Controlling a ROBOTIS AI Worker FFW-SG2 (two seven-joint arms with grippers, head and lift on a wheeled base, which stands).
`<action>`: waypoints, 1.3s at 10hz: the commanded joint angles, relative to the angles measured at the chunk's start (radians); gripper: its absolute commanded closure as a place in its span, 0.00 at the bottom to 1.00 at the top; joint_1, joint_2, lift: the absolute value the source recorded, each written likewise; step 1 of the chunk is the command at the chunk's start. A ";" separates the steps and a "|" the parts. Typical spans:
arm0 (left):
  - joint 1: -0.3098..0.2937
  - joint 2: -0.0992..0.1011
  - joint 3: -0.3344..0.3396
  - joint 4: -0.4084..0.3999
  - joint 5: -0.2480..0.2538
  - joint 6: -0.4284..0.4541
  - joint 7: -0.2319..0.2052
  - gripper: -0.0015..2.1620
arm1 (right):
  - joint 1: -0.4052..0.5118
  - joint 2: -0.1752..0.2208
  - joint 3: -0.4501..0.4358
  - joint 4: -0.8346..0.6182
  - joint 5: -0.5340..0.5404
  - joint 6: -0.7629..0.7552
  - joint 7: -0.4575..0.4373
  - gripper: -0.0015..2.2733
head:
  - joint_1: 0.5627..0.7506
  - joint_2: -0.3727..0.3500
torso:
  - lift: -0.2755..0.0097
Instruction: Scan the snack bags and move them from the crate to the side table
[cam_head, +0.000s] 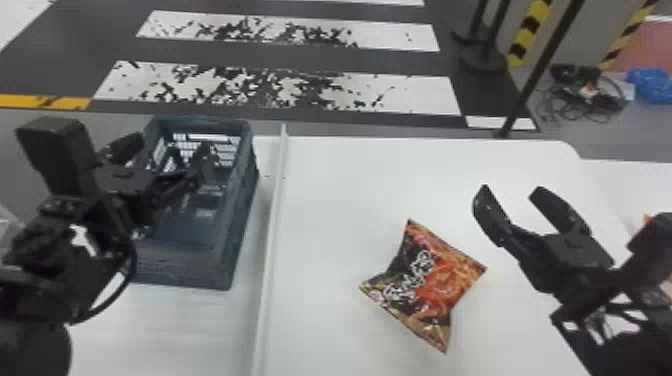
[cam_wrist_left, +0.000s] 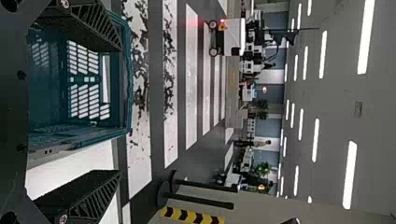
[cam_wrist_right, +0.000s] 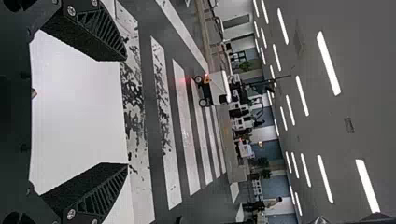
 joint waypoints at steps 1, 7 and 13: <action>0.056 0.003 0.016 -0.018 0.001 -0.054 -0.002 0.03 | -0.001 0.003 0.033 0.003 0.050 0.006 -0.005 0.05 | 0.70 0.51 | 0.66; 0.176 0.007 0.007 -0.047 -0.002 -0.189 -0.005 0.03 | 0.107 -0.084 0.139 -0.020 0.323 0.110 0.030 0.05 | 0.70 0.58 | 0.66; 0.168 0.015 -0.015 -0.042 -0.003 -0.186 -0.013 0.03 | 0.185 -0.188 0.287 -0.051 0.524 0.227 0.037 0.05 | 0.70 0.65 | 0.66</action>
